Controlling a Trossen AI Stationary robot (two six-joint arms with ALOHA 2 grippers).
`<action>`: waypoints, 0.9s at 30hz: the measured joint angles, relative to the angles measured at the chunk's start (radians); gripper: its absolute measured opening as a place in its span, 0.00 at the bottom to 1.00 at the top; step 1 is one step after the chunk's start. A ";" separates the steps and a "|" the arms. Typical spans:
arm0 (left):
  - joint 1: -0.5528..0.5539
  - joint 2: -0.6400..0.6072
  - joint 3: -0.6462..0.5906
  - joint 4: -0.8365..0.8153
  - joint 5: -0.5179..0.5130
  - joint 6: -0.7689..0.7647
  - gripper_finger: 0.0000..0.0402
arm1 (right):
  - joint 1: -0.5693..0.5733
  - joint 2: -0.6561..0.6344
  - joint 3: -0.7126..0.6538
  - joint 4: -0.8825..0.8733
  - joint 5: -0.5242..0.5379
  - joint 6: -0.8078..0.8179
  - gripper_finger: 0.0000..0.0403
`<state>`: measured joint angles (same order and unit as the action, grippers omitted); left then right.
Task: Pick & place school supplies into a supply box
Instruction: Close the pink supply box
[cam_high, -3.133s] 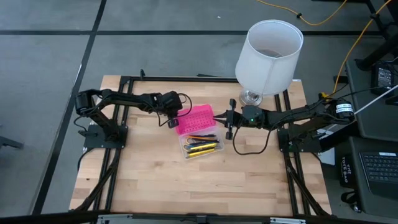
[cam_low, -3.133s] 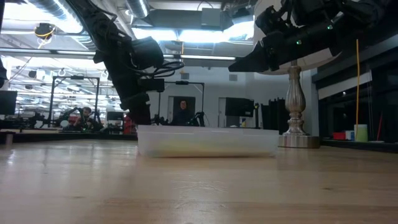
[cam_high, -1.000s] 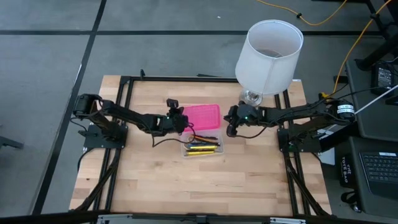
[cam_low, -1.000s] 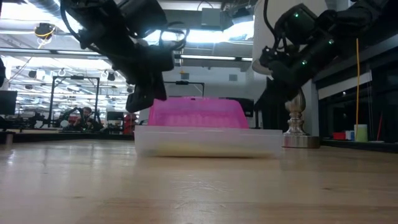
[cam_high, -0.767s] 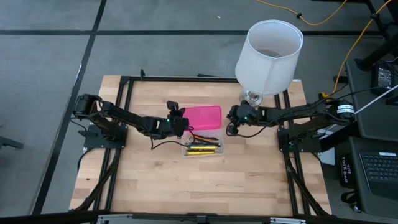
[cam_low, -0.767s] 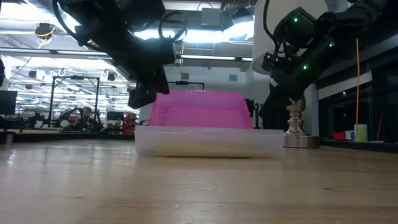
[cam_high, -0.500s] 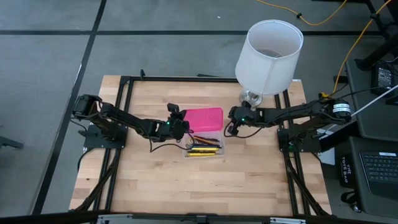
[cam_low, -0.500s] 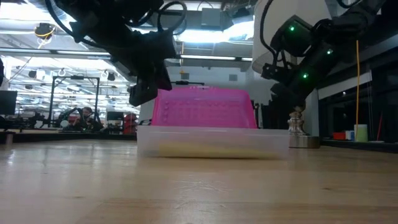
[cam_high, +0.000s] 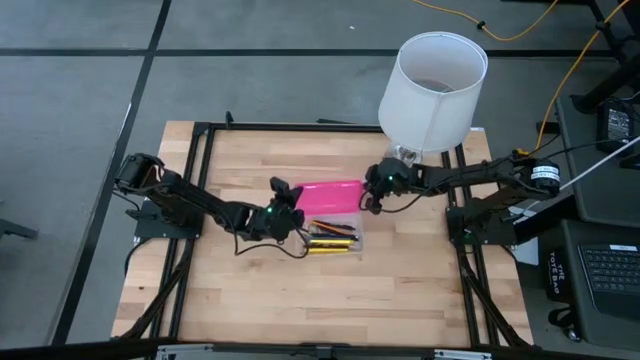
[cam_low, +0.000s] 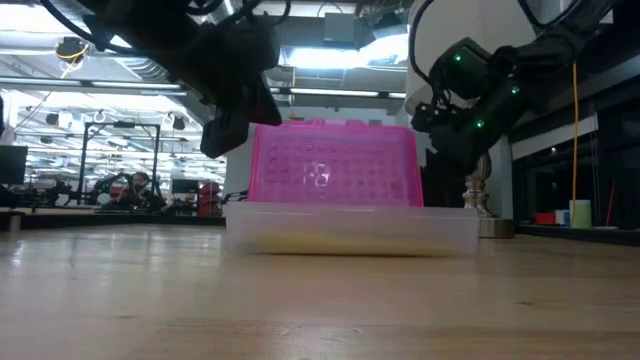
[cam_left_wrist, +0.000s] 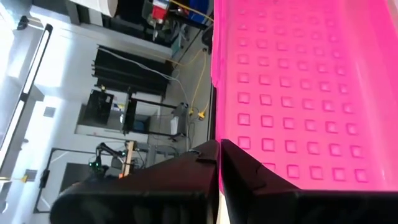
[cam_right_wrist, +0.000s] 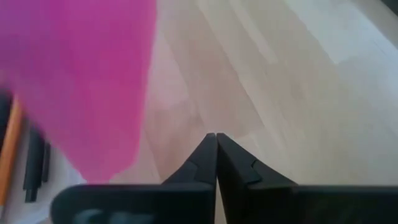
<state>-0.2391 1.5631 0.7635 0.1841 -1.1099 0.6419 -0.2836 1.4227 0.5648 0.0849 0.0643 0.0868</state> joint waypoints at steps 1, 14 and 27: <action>-0.006 0.000 0.000 0.000 0.000 -0.002 0.01 | -0.014 0.000 0.000 0.012 -0.025 -0.014 0.03; -0.077 0.000 0.000 0.001 0.001 -0.010 0.01 | -0.101 0.000 0.000 0.024 -0.252 -0.069 0.01; -0.113 0.000 0.001 0.001 0.043 0.032 0.01 | -0.100 0.000 0.000 0.070 -0.331 -0.066 0.01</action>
<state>-0.3523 1.5627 0.7643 0.1848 -1.0666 0.6739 -0.3835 1.4232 0.5644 0.1551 -0.2667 0.0206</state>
